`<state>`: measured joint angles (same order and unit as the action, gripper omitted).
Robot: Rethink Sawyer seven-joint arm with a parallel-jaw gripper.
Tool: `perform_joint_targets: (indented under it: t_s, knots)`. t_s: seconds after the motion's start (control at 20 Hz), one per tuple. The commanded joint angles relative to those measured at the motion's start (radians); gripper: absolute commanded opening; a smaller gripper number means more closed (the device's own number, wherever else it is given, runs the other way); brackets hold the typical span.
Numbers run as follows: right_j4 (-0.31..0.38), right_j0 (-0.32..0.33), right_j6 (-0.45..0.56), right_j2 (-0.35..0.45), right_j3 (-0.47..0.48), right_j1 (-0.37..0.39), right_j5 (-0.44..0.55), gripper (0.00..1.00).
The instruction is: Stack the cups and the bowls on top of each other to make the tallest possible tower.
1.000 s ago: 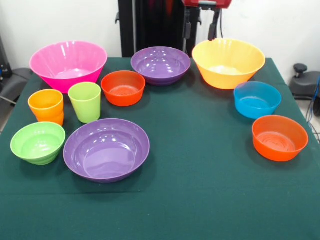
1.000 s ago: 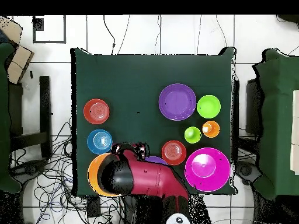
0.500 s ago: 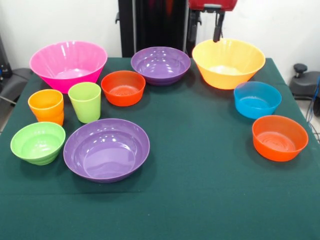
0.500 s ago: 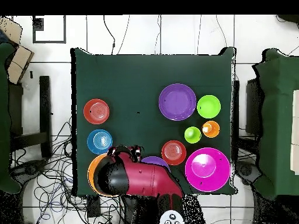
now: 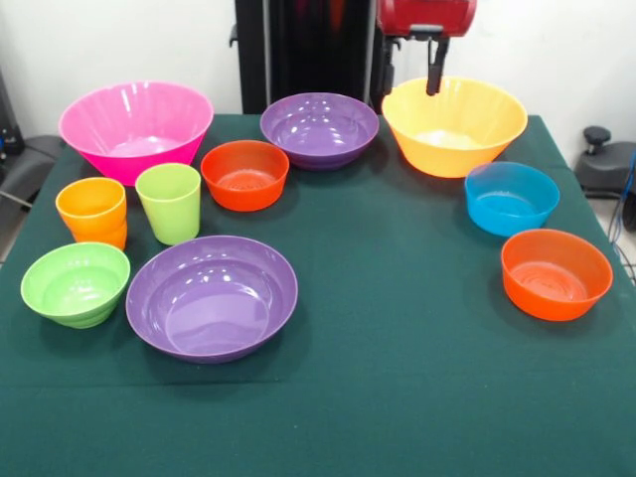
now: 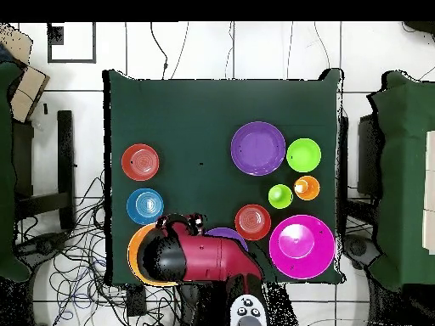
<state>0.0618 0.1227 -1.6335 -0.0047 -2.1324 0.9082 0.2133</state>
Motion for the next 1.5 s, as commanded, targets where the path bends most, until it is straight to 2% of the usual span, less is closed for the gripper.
perform_joint_targets:
  t_s: [0.05,0.35,0.65,1.0,1.35,1.5]
  knots:
    - [0.084,0.042,-0.054,0.117,-0.043,-0.067,-0.037,1.00]
    - [0.090,0.059,-0.067,0.137,-0.053,-0.059,-0.030,1.00]
    - [0.087,-0.004,-0.123,0.095,-0.058,-0.061,-0.059,1.00]
    - [0.094,-0.005,-0.123,0.091,-0.056,-0.081,-0.088,1.00]
    - [0.116,-0.001,-0.132,0.080,-0.055,-0.152,-0.171,1.00]
    - [0.116,0.000,-0.134,0.082,-0.063,-0.140,-0.169,1.00]
